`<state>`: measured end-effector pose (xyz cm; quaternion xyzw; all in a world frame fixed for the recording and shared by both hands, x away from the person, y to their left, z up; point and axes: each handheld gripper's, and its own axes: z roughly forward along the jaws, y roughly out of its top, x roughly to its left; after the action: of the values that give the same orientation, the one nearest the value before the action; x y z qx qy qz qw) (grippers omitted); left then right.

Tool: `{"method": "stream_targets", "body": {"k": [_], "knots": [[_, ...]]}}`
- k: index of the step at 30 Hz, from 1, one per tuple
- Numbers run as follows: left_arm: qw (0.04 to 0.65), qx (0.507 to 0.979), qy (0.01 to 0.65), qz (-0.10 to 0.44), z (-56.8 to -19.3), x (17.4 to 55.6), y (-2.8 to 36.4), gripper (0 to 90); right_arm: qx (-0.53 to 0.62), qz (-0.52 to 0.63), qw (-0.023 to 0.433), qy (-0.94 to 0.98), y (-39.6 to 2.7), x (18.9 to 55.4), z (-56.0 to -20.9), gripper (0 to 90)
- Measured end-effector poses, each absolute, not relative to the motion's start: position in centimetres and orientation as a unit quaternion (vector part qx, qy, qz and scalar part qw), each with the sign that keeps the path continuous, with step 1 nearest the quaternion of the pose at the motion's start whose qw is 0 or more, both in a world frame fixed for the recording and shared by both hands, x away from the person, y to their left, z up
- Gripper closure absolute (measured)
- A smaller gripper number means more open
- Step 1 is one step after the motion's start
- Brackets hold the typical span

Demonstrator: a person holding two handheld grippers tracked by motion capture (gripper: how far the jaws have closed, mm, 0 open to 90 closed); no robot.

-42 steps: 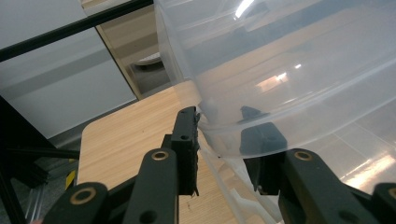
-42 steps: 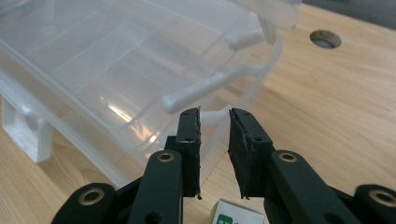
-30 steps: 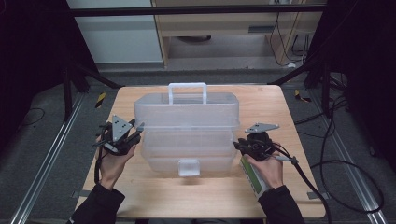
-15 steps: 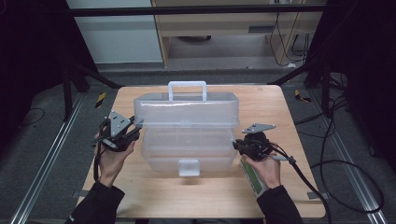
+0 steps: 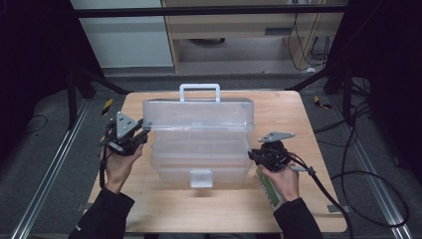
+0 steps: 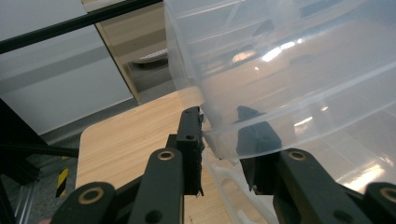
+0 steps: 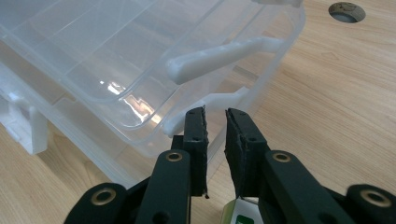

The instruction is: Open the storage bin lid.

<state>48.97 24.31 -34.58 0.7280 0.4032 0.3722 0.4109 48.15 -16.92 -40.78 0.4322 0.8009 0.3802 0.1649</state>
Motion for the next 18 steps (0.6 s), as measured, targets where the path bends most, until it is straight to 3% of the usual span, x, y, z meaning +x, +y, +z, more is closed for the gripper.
{"method": "stream_targets", "body": {"k": [18], "knots": [[0.405,0.725,0.41,0.377,-33.6,50.3,24.2,73.0,0.44,0.386,0.154,0.796,-17.0,48.2,-40.8,78.2]]}}
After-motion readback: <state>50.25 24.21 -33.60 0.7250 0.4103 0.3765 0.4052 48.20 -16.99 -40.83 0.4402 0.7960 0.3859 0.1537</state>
